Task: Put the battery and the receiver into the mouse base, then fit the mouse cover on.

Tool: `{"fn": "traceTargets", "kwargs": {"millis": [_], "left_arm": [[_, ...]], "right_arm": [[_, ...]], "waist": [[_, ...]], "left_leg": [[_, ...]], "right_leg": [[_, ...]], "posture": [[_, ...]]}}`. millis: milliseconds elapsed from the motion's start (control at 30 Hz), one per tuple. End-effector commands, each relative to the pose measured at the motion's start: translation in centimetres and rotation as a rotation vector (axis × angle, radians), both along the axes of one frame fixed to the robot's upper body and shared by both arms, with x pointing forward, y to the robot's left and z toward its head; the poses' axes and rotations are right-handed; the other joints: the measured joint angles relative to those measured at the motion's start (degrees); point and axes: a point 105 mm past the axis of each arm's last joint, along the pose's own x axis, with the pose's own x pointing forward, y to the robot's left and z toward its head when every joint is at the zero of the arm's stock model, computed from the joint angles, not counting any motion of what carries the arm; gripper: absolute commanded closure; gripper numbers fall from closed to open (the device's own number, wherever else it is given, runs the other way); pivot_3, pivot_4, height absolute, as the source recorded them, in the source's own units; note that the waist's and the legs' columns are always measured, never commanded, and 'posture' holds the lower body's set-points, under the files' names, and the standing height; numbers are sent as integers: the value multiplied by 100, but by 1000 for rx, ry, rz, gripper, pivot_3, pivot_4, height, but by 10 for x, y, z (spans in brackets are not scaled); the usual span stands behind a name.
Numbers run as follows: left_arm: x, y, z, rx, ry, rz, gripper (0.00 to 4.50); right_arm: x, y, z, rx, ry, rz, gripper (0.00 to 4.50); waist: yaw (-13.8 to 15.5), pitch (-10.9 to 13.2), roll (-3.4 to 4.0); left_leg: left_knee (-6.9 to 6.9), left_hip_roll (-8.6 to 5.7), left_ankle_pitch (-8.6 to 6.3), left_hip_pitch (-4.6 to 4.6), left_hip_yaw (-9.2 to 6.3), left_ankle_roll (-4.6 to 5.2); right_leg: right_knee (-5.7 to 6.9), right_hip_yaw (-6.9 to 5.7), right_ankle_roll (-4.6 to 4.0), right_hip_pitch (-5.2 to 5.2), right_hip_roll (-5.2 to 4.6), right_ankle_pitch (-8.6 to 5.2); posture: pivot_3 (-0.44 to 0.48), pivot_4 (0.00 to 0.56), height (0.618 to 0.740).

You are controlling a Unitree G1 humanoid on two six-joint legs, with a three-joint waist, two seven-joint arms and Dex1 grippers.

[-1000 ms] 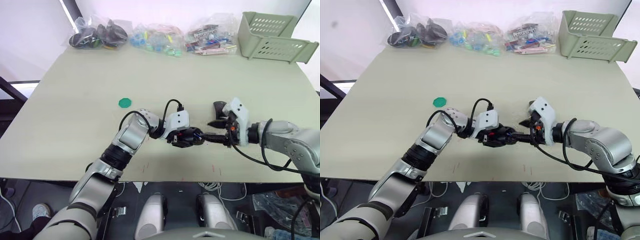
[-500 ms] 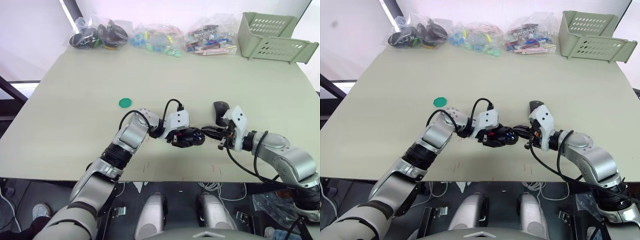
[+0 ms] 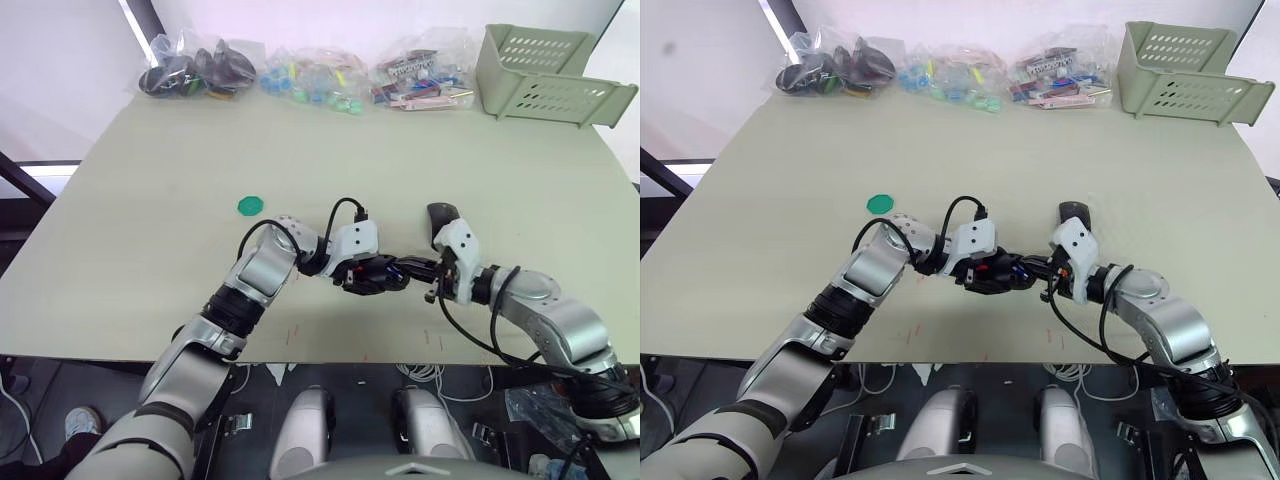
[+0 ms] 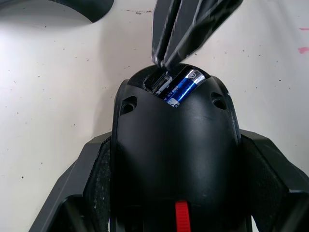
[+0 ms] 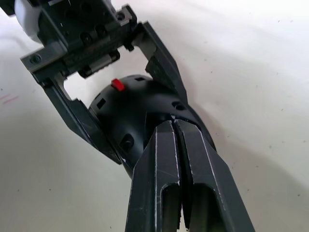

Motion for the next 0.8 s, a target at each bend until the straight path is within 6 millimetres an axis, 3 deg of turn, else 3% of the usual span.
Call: {"fn": "traceTargets", "kwargs": {"millis": [33, 433, 800], "left_arm": [[1, -1, 4, 6, -18, -10, 1520], [2, -1, 5, 7, -20, -9, 1520], [2, -2, 6, 5, -19, -8, 1520]], "right_arm": [[3, 4, 10, 8, -46, 10, 4437], [10, 4, 2, -17, -29, -18, 4437], [3, -1, -30, -101, 65, -39, 4437]], "waist": [[1, 0, 0], [-1, 0, 0], [-5, -1, 1]], "left_leg": [[0, 0, 0, 0, 0, 0], [0, 0, 0, 0, 0, 0], [0, 0, 0, 14, -2, 0]], "right_leg": [[0, 0, 0, 0, 0, 0], [1, -1, 0, 0, 0, 0], [0, -2, 0, 14, 0, 0]], "posture": [[0, 150, 740], [0, 150, 740], [0, 150, 740]]}}
